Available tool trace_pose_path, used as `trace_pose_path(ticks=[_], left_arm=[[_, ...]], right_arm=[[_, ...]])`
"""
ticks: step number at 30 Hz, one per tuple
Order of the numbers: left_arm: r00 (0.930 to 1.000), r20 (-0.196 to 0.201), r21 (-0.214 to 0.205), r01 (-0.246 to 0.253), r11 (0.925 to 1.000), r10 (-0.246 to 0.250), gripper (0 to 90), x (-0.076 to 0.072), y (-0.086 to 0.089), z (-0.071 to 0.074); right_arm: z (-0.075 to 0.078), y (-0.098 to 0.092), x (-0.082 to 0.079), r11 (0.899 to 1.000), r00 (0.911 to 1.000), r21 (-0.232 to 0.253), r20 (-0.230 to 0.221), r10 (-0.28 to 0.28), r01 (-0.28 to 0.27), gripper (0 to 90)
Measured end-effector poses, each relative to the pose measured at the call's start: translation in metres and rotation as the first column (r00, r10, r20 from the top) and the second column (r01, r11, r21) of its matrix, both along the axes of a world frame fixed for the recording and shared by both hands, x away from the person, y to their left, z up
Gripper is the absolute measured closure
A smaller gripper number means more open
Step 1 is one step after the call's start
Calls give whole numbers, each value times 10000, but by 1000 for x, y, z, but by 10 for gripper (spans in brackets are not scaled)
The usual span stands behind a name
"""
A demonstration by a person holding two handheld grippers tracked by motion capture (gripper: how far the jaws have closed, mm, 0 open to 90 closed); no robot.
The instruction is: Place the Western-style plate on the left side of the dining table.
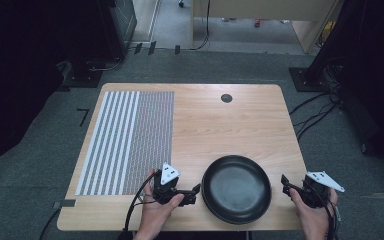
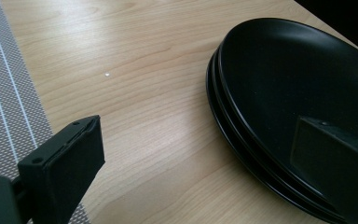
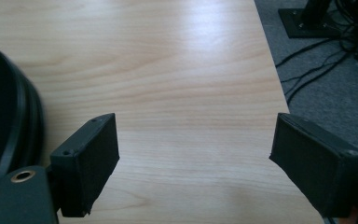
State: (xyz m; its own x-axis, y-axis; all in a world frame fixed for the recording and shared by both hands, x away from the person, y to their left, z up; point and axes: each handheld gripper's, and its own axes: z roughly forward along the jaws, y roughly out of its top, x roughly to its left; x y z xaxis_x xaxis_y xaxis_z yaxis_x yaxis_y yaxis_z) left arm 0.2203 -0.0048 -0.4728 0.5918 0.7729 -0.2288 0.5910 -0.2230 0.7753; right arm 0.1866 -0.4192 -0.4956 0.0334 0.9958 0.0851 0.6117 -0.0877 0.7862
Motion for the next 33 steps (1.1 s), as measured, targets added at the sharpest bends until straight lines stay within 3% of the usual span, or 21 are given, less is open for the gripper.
trace_pose_path(ticks=[5, 7, 11, 12, 15, 16, 18, 21, 24, 33], left_arm=[[10000, -74, 31, 50, 10000, -50, 28, -1, -5, -3], [10000, 55, 54, 44, 10000, -44, 123, -3, -8, -3], [9997, 66, -30, 227, 9997, -227, 146, -6, -12, -4], [9996, -12, -107, 288, 9995, -288, 149, -6, -13, -5], [9994, -89, -159, 321, 9994, -322, 163, -7, -14, -6], [9994, -81, -175, 336, 9993, -337, 163, -7, -15, -7], [9993, -26, -182, 378, 9991, -378, 264, -9, -16, -7], [9986, -80, -251, 520, 9983, -522, 319, -11, -17, -8], [9979, -233, -351, 592, 9976, -601, 409, -11, -18, -10], [9918, -826, -742, 910, 9931, -971, 515, -13, -22, -15]], right_arm=[[15, 15, -4, 9993, 9983, -103, 446, 374, -369, 168], [19, 22, -4, 9986, 9971, -165, 557, 510, -502, 217], [23, 33, -7, 9961, 9932, -136, 754, 882, -874, 374], [23, 38, -7, 9925, 9894, -32, 787, 1222, -1224, 440], [22, 42, -7, 9884, 9866, 263, 690, 1476, -1497, 500], [20, 44, -7, 9857, 9857, 538, 621, 1565, -1599, 534], [16, 48, -5, 9746, 9853, 1452, 216, 1693, -1706, 593], [15, 51, -6, 9774, 9865, 1345, 113, 1633, -1633, 645], [18, 52, -7, 9716, 9880, 1812, 46, 1541, -1524, 756], [16, 53, -8, 9715, 9876, 1923, -464, 1498, -1384, 841]])
